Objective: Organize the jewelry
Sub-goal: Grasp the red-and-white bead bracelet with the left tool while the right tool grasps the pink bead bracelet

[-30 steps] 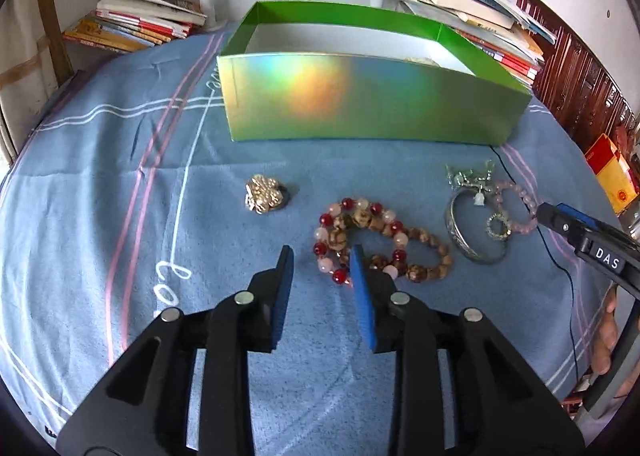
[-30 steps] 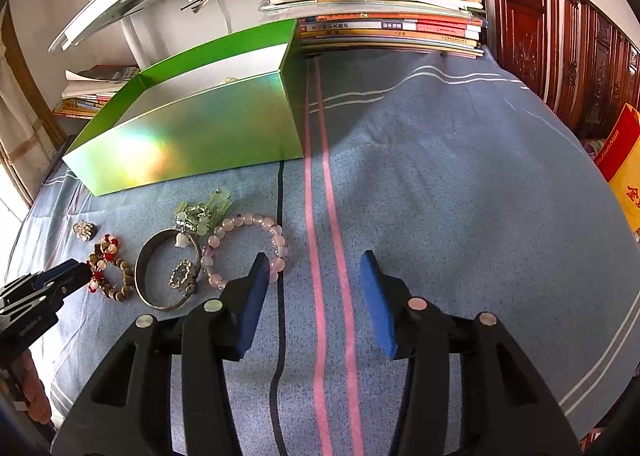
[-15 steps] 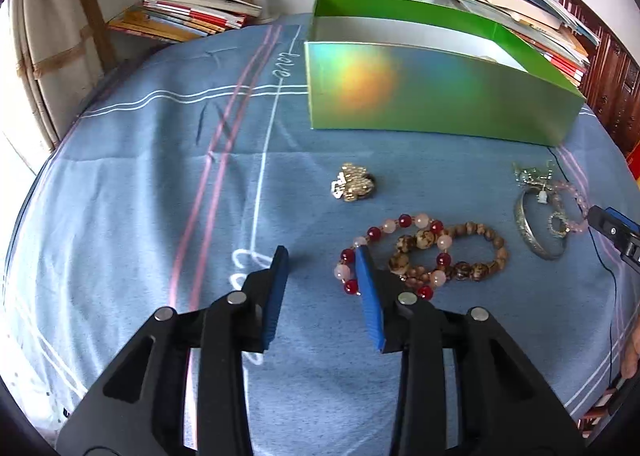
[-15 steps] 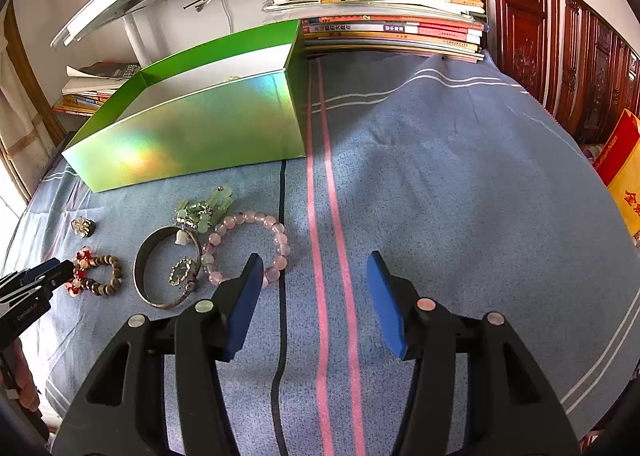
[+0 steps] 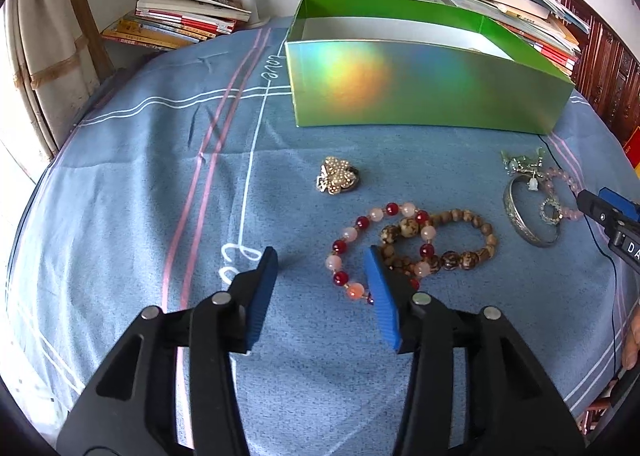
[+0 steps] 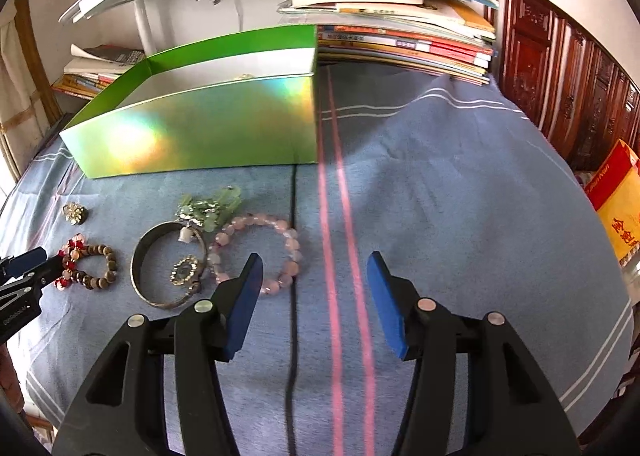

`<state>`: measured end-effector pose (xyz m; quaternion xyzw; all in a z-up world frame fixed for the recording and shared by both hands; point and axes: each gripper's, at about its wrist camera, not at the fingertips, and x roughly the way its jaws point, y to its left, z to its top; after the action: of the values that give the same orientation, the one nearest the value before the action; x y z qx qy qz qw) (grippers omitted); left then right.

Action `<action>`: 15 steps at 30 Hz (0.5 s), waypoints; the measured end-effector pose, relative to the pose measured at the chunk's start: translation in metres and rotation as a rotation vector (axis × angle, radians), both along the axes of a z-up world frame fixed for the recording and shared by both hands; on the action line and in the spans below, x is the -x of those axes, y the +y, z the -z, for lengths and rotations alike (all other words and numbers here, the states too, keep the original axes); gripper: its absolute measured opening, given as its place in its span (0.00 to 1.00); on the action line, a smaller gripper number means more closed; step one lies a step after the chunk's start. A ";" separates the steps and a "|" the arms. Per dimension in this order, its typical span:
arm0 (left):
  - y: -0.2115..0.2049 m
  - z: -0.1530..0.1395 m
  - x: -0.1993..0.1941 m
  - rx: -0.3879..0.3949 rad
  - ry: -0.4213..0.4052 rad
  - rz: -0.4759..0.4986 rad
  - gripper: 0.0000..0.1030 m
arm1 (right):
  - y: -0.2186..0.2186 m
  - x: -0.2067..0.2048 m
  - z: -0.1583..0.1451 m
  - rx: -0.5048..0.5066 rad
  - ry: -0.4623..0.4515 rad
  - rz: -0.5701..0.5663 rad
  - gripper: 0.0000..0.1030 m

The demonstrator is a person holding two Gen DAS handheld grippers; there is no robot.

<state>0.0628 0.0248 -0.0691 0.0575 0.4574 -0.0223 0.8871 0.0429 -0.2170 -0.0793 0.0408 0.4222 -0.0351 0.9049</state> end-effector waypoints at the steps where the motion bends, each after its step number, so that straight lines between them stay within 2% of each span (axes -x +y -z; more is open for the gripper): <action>1: 0.000 0.000 0.000 -0.003 -0.002 -0.003 0.51 | 0.002 -0.001 0.001 0.003 0.004 -0.006 0.52; 6: 0.004 0.002 0.001 0.003 -0.009 -0.007 0.54 | 0.011 -0.004 0.005 0.034 0.007 -0.019 0.52; 10: 0.004 0.001 0.002 0.020 -0.006 0.000 0.46 | 0.012 -0.003 0.005 0.035 0.006 -0.018 0.52; 15: -0.003 0.002 0.006 -0.001 -0.018 0.010 0.46 | 0.014 -0.002 0.005 0.039 0.004 -0.020 0.52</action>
<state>0.0564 0.0221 -0.0708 0.0605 0.4490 -0.0262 0.8911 0.0444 -0.2033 -0.0845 0.0188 0.4239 -0.0342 0.9049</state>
